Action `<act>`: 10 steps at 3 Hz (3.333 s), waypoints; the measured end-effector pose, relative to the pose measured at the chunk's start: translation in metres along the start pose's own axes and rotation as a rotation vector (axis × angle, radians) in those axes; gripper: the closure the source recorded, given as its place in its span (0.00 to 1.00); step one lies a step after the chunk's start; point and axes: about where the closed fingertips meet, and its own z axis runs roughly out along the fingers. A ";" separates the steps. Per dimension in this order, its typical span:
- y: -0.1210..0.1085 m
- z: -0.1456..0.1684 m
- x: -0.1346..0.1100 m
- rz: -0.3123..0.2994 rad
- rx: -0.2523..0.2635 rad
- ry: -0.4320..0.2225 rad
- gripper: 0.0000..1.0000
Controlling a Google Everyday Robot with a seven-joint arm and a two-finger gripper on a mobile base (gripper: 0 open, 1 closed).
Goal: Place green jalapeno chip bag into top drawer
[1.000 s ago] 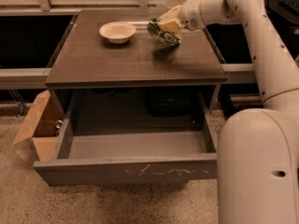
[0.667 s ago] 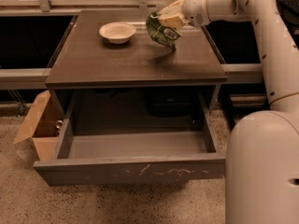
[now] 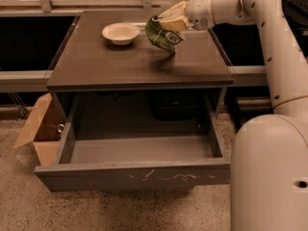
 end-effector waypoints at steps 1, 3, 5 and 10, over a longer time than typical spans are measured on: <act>0.036 -0.008 -0.022 -0.053 -0.106 -0.089 1.00; 0.147 -0.023 -0.043 -0.001 -0.393 -0.299 1.00; 0.168 -0.015 -0.051 -0.023 -0.461 -0.285 1.00; 0.244 -0.011 0.062 -0.067 -0.541 0.098 0.63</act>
Offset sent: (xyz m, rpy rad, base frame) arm -0.1841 0.0223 0.0047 0.2170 0.0344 0.4634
